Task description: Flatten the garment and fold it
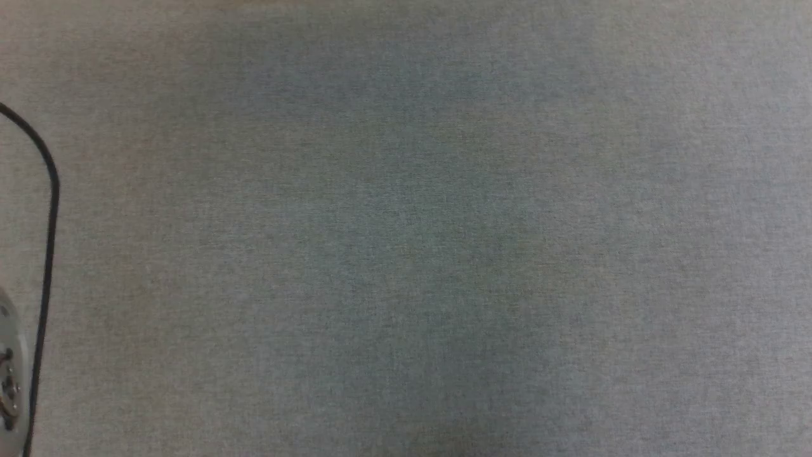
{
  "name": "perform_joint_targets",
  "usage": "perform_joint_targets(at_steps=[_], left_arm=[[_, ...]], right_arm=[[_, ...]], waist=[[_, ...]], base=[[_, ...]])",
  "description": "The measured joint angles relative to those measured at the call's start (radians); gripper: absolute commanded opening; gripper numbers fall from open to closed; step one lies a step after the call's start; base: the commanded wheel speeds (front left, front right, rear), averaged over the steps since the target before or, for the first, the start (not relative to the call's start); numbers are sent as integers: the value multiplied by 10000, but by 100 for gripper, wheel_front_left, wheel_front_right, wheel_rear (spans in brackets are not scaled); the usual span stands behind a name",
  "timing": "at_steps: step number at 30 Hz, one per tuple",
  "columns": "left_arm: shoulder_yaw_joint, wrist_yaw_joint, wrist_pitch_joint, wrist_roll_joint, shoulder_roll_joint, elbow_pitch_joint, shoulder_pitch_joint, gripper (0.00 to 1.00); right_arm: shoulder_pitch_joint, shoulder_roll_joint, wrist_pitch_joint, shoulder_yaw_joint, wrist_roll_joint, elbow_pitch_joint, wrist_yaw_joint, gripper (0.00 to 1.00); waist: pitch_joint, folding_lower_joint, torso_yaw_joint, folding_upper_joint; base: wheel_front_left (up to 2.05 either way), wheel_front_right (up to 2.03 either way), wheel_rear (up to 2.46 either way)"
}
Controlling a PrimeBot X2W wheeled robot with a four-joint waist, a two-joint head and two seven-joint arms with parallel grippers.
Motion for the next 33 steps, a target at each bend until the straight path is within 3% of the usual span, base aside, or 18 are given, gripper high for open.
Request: perform_joint_targets(at_steps=[4, 8, 15, 19, 23, 33], left_arm=[[-167, -326, -67, -140, -153, 537, 627, 0], [-422, -734, 109, -391, -307, 1095, 2207, 0], [-334, -1214, 945, -1427, -688, 1237, 5399, 0], [-33, -1197, 1720, -2284, -1154, 683, 7669, 0], [46, -1116, 2704, -3009, -1630, -240, 9871, 0], [483, -274, 4274, -4027, -2127, -2385, 13500, 0]], right_arm=[[586, 17, -136, 378, 234, 675, 0, 0], [2214, -17, -221, 947, 1026, 1162, 0, 0], [5636, -244, 165, 1438, 2997, 813, 0, 0], [8094, -263, 1076, 1149, 3898, -205, 0, 0], [10483, -65, 2067, 236, 4247, -1563, 0, 0], [14770, 1484, 4600, -1561, 4259, -4366, 0, 0]], waist=[[-142, 0, 105, 0], [-386, 0, 166, 0], [-1035, -1, 226, 0], [-1535, -2, 266, 0], [-2065, -2, 312, 0], [-3203, -3, 440, 0]], base=[[0, 0, 0], [0, 0, 0], [0, 0, 0], [0, 0, 0], [0, 0, 0], [0, 0, 0]])
